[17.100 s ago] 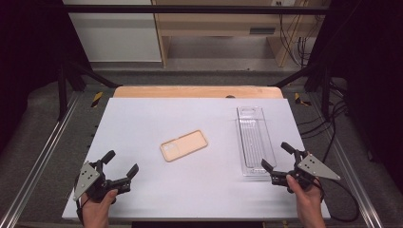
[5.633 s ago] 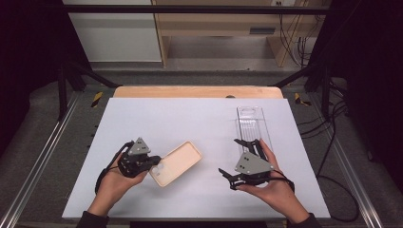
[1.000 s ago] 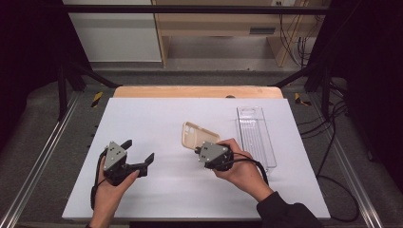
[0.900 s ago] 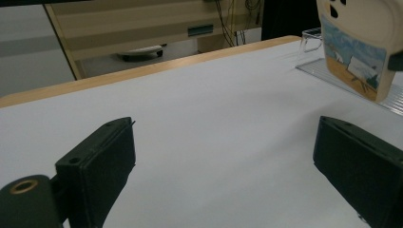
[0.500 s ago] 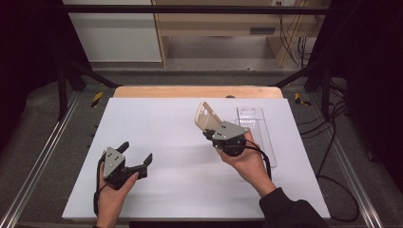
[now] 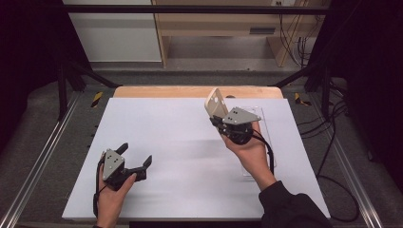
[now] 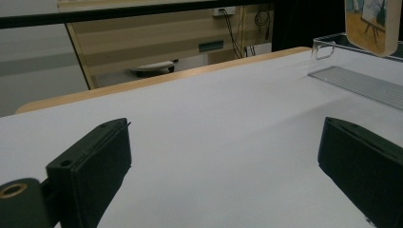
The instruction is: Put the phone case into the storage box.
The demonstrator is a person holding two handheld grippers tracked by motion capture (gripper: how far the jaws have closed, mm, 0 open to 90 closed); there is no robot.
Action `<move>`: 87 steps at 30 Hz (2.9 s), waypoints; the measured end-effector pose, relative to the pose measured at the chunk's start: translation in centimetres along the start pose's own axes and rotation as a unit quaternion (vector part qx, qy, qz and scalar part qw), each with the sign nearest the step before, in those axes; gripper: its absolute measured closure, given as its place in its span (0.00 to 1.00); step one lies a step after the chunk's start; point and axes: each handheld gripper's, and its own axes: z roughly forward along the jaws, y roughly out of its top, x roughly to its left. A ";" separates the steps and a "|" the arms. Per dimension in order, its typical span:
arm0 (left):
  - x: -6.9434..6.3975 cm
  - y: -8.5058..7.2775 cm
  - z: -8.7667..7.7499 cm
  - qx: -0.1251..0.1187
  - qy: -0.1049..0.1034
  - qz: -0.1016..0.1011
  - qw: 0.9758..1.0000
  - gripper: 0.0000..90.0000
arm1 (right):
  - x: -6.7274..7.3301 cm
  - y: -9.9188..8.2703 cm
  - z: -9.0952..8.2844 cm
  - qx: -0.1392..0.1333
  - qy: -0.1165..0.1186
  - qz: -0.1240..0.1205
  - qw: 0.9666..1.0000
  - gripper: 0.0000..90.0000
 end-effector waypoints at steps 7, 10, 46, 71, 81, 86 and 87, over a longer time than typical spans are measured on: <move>0.0 -0.2 0.0 0.002 0.000 0.001 1.000 0.04 | -1.3 0.7 -0.8 -0.022 -0.019 0.025 0.999 0.96; 0.0 -0.2 0.0 0.002 0.000 0.002 1.000 0.04 | -1.7 0.7 -1.1 -0.027 -0.027 0.035 0.999 0.96; -0.1 -0.3 0.0 -0.002 -0.004 0.009 1.000 0.04 | -7.5 -1.5 -3.1 -0.044 -0.139 0.156 0.977 0.96; 0.0 -0.4 0.0 -0.003 -0.002 0.007 1.000 0.04 | -10.0 -4.0 0.1 -0.015 -0.161 0.210 0.964 0.96; 0.0 -0.5 0.1 -0.003 -0.002 0.005 1.000 0.04 | -10.7 -4.8 1.4 -0.009 -0.171 0.223 0.960 0.96; 0.1 -0.4 0.0 -0.004 -0.003 0.005 1.000 0.04 | -10.8 -5.3 2.4 -0.004 -0.175 0.229 0.958 0.96; 0.1 -0.4 0.0 -0.004 -0.002 0.004 1.000 0.04 | -10.8 -5.4 2.5 -0.003 -0.178 0.229 0.957 0.96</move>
